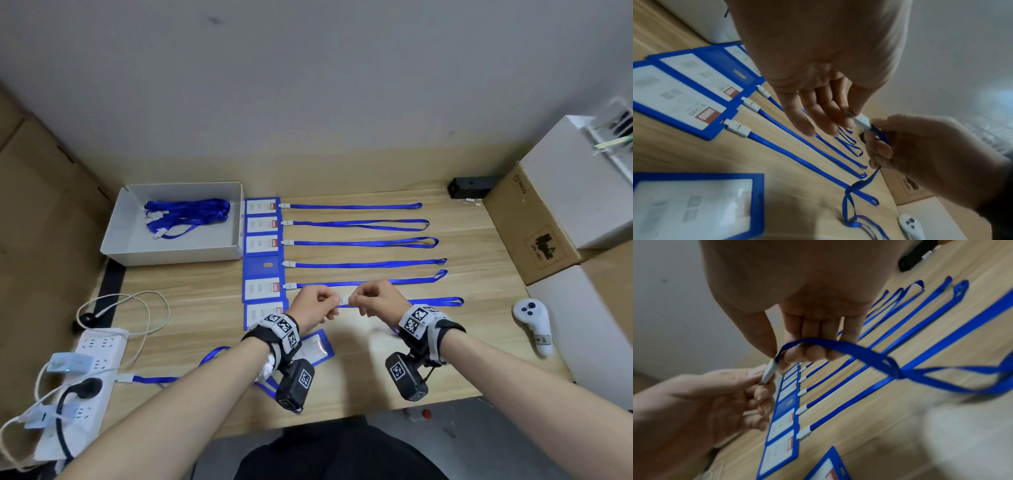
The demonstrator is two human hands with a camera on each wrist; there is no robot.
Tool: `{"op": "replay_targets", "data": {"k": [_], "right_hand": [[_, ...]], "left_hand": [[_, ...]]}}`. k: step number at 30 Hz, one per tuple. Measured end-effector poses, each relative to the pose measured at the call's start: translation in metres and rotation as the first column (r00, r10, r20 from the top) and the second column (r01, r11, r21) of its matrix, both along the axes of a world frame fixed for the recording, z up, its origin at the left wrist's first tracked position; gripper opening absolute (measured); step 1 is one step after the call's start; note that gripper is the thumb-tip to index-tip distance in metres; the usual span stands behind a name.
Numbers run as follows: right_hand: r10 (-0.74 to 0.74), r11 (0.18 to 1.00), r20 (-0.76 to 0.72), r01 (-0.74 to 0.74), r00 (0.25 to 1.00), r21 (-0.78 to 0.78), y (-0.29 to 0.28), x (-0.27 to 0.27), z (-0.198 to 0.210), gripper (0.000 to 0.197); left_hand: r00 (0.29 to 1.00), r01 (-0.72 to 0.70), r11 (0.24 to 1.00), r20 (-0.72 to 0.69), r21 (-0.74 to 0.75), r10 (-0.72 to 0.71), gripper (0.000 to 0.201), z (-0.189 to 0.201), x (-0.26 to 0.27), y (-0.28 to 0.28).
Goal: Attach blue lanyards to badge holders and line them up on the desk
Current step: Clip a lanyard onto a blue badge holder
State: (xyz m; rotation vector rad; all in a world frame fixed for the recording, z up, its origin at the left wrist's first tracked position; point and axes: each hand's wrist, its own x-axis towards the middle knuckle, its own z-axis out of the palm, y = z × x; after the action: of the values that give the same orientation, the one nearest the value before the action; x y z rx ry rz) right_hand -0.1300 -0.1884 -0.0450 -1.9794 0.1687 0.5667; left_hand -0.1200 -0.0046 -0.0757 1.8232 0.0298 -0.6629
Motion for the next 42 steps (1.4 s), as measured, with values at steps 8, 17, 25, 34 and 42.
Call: {"op": "replay_targets", "data": {"k": [8, 17, 25, 34, 42], "right_hand": [[0.149, 0.978, -0.136, -0.166, 0.979, -0.125, 0.016, -0.002, 0.015, 0.024], [0.148, 0.989, -0.156, -0.149, 0.977, 0.005, 0.04, 0.007, 0.027, 0.035], [0.138, 0.987, -0.18, -0.121, 0.974, 0.104, 0.017, 0.007, 0.024, 0.028], [0.256, 0.953, -0.218, -0.284, 0.942, -0.109, -0.106, -0.023, -0.038, 0.024], [0.282, 0.922, -0.176, -0.317, 0.943, -0.224, -0.165, -0.033, -0.101, 0.021]], "left_hand": [[0.975, 0.175, 0.954, 0.093, 0.242, -0.202, 0.014, -0.002, 0.009, 0.019], [0.999, 0.0, 0.881, 0.043, 0.472, -0.023, 0.027, -0.022, 0.026, 0.064], [0.982, -0.023, 0.993, -0.182, 0.114, 0.043, 0.017, -0.028, -0.001, 0.041], [0.993, 0.039, 0.934, -0.119, 0.355, 0.004, 0.04, -0.051, -0.034, -0.066], [0.993, 0.102, 0.673, -0.11, 0.733, -0.031, 0.035, -0.082, -0.043, -0.105]]}}
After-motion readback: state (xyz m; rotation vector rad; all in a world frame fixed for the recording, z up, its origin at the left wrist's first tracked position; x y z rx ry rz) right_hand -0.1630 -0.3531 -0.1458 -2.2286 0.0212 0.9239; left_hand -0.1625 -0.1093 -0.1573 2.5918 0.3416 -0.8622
